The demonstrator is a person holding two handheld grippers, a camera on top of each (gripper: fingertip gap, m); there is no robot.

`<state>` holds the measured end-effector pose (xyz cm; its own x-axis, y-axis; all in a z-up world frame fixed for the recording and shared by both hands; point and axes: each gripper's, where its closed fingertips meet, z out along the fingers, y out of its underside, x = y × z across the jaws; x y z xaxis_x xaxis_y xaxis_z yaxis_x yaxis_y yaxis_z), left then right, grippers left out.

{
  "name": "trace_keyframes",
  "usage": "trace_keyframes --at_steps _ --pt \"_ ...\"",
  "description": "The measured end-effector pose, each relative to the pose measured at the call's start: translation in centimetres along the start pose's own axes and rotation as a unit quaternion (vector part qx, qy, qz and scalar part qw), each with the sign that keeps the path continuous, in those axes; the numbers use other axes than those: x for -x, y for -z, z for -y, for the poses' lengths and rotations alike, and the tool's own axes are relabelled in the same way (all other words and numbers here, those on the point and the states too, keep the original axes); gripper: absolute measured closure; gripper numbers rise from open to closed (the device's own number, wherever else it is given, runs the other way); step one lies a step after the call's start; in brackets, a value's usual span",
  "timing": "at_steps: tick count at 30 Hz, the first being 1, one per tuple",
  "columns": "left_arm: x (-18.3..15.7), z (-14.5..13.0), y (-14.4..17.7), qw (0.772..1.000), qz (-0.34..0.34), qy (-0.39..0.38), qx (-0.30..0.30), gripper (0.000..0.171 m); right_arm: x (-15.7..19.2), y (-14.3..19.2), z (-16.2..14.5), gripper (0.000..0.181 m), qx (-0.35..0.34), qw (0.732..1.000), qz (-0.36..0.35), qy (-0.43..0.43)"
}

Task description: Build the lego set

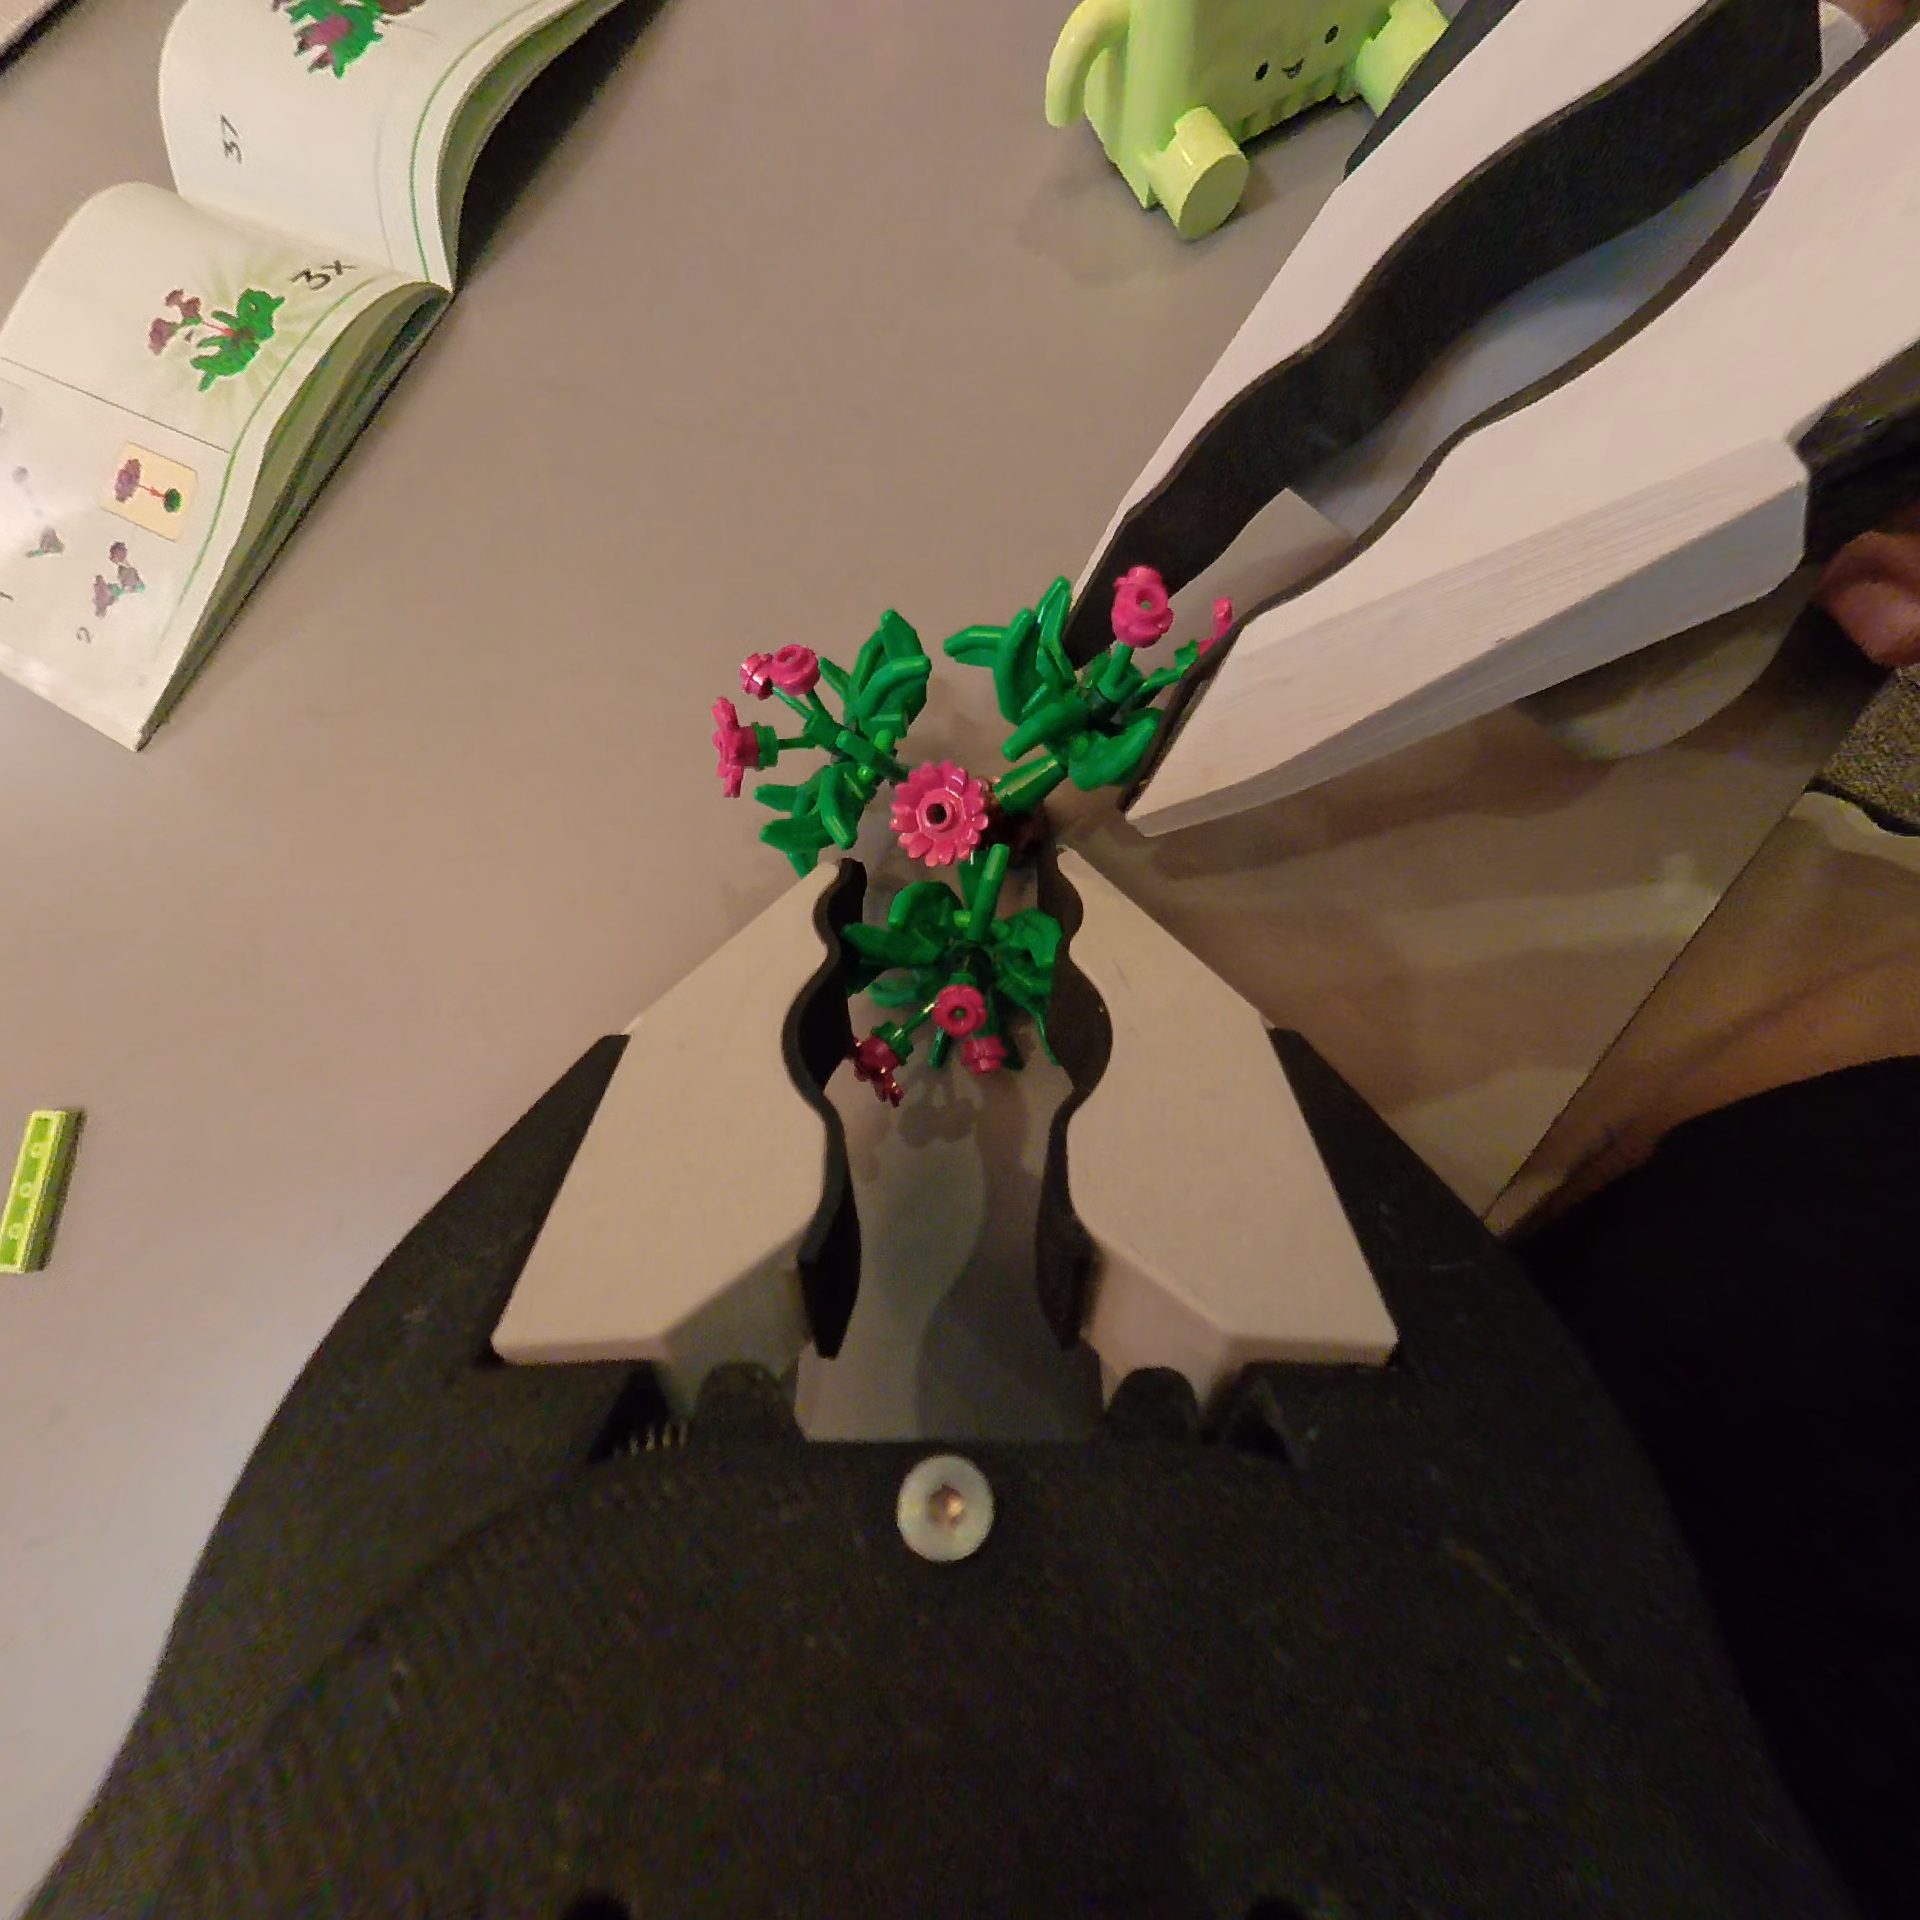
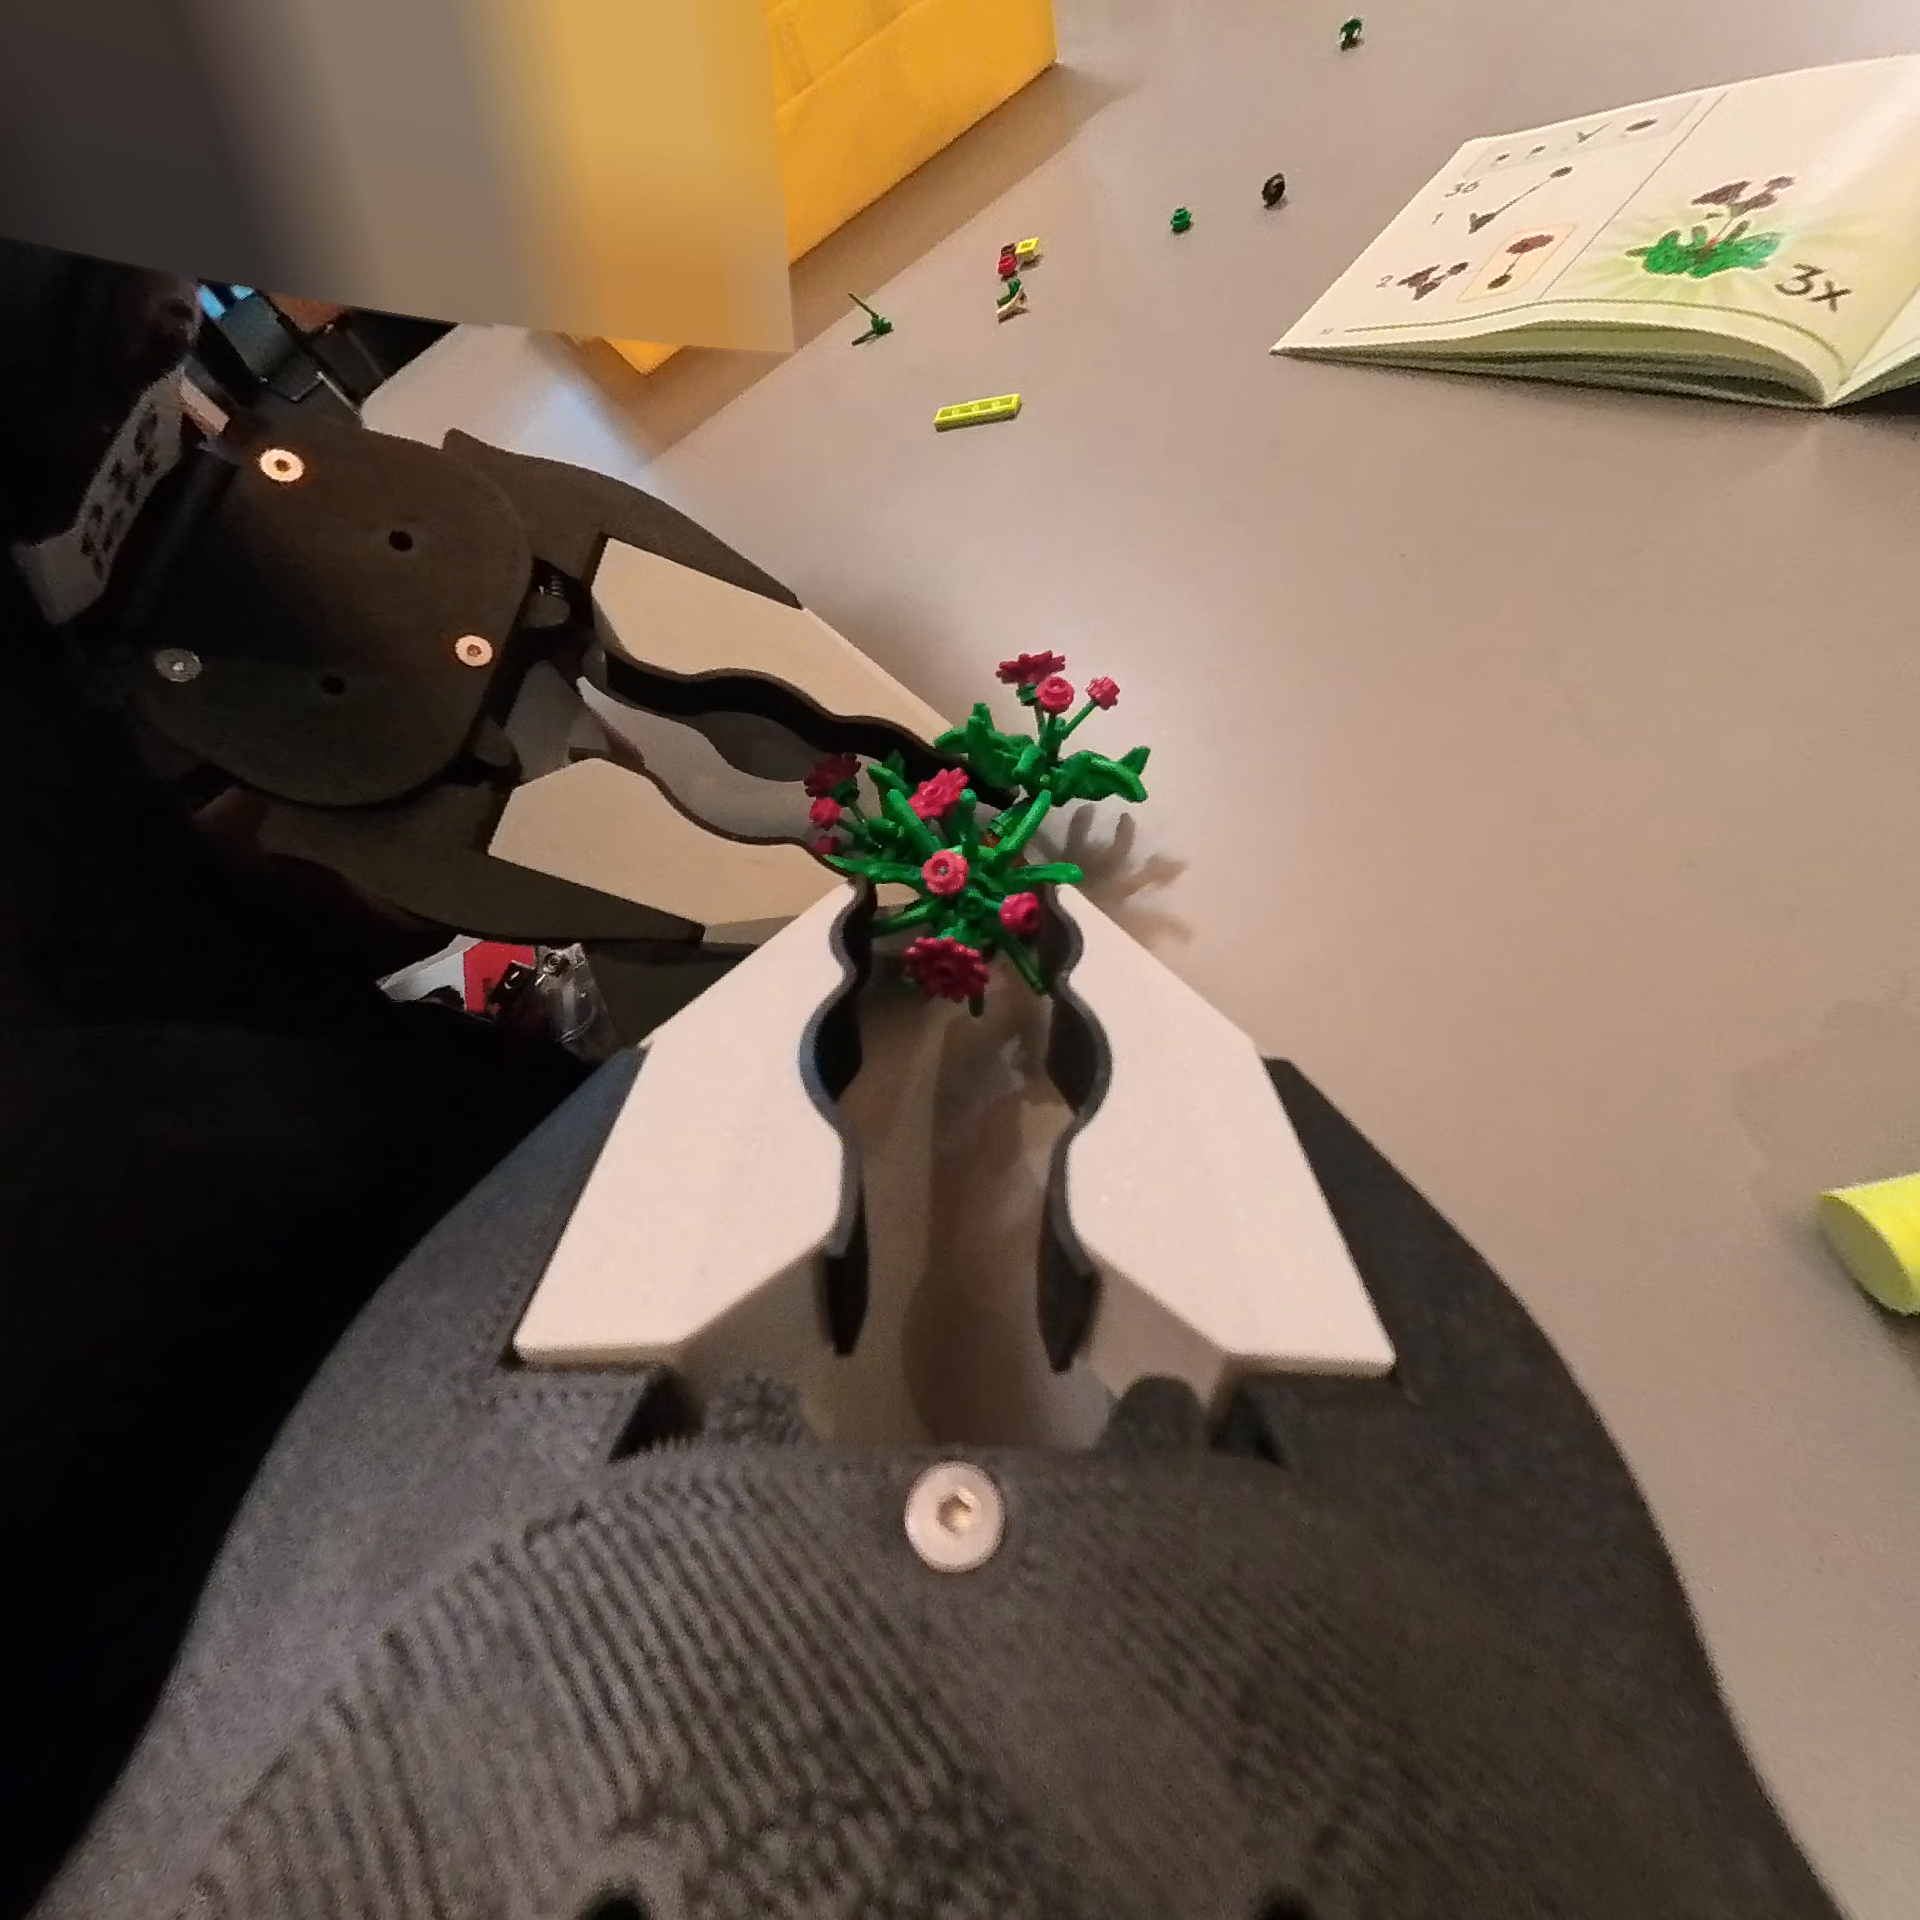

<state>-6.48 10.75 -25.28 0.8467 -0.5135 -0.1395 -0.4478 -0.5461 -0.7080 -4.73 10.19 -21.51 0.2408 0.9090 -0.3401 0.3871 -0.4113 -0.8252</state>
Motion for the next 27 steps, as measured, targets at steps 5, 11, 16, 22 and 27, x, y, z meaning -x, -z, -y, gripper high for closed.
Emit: trace_keyframes --at_steps 5,11,16,22,27 --pt "0.22 0.02 -0.03 1.000 0.007 -0.003 0.000 0.137 -0.12 -0.18 0.03 0.151 0.010 1.000 -0.024 0.017" --pt "0.29 0.06 -0.02 1.000 0.016 -0.009 0.000 0.137 -0.55 -0.04 -0.52 0.151 0.060 0.993 -0.067 0.073" --pt "0.26 0.06 -0.02 1.000 0.018 -0.013 0.001 0.137 -0.22 -0.11 -0.45 0.151 0.069 0.991 -0.068 0.087" --pt "0.31 0.09 0.00 1.000 0.023 -0.018 0.000 0.137 -0.33 -0.32 -0.33 0.151 0.072 0.991 -0.070 0.088" --pt "0.26 0.12 0.00 0.999 0.025 -0.022 -0.001 0.138 -0.39 -0.35 -0.47 0.151 0.096 0.986 -0.081 0.109"
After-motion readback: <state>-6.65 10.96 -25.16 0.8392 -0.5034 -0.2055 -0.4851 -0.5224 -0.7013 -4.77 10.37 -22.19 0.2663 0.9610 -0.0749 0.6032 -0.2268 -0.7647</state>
